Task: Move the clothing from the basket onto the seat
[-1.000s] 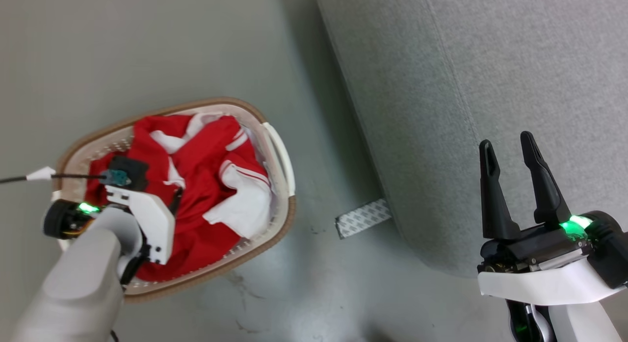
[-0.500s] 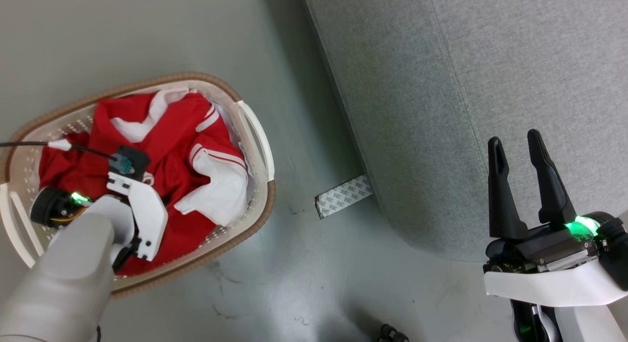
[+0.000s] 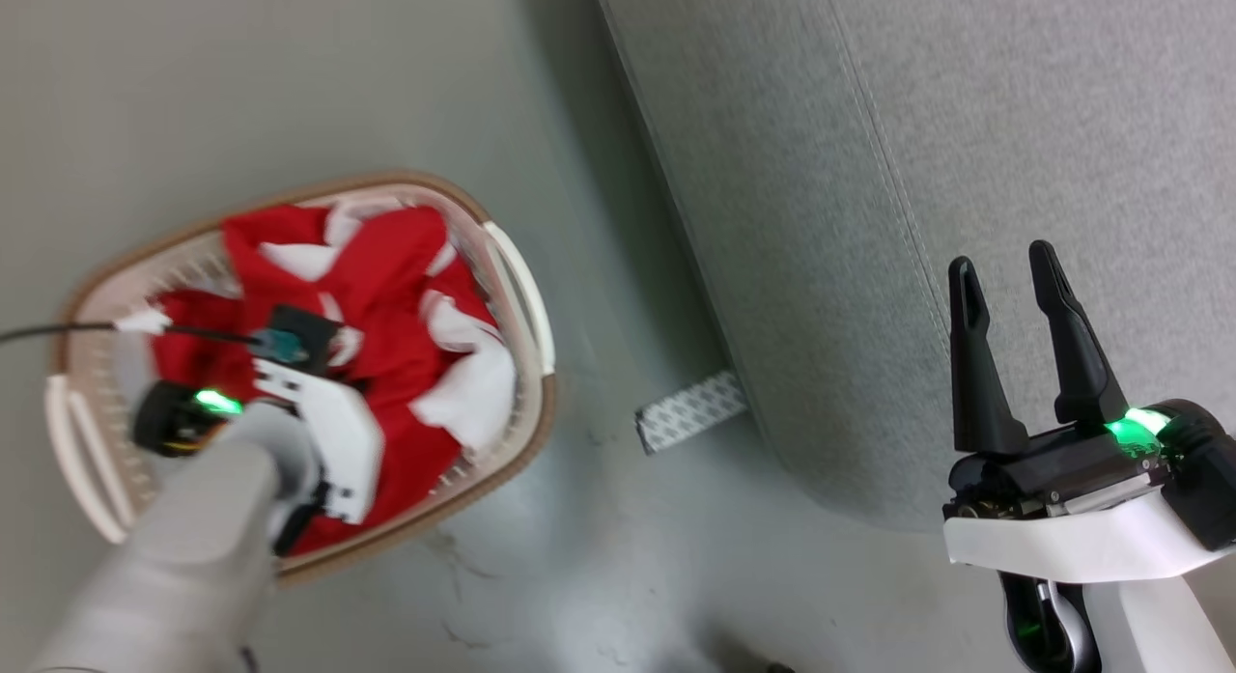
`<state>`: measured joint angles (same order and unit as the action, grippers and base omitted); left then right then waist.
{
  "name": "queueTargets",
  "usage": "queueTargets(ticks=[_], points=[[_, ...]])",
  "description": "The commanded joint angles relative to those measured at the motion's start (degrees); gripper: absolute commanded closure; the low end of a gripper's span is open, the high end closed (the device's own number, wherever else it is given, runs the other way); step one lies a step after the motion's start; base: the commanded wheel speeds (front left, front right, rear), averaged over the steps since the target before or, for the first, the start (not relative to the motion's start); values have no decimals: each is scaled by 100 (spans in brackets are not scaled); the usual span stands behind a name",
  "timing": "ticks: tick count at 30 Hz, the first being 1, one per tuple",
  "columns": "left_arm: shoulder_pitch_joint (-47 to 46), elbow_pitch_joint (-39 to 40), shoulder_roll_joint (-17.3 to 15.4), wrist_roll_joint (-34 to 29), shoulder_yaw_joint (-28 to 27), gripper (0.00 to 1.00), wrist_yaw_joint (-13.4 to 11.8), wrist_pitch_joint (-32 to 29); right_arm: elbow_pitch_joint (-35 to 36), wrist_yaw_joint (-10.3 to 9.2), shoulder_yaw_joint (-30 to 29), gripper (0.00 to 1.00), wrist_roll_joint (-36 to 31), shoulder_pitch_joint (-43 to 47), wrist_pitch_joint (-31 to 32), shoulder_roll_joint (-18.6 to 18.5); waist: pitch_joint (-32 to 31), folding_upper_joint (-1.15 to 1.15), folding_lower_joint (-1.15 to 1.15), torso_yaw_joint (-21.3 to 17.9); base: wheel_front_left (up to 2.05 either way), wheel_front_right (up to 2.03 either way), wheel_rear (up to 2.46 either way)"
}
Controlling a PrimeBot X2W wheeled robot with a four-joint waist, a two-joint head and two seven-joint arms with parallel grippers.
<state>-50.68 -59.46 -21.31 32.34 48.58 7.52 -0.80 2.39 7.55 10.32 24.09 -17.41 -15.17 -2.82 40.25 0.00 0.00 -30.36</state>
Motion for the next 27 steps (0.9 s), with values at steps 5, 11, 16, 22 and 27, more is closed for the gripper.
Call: queueTargets(ticks=[5,11,16,22,27], points=[[234,221,420,463,239,100,-7,535,-204,-12,-176,0,-358,5,3,-16,-986,0,0,770,0,0,0],[458,489,764,1041,531,100,-8,1061,-479,-12,-300,0,-727,144,3,-19,-1801,0,0,1418,0,0,0],[624,729,922,1462,712,100,-7,1360,-700,-12,-370,0,-920,313,3,-19,-2429,0,0,1840,0,0,0],[724,1090,1012,1885,787,100,-7,1528,-891,-12,-412,0,-930,595,3,-18,-3057,0,0,2254,0,0,0],[562,1495,1010,2087,714,100,-8,1590,-981,-12,-389,0,-870,768,3,-17,-3317,0,0,2557,0,0,0]])
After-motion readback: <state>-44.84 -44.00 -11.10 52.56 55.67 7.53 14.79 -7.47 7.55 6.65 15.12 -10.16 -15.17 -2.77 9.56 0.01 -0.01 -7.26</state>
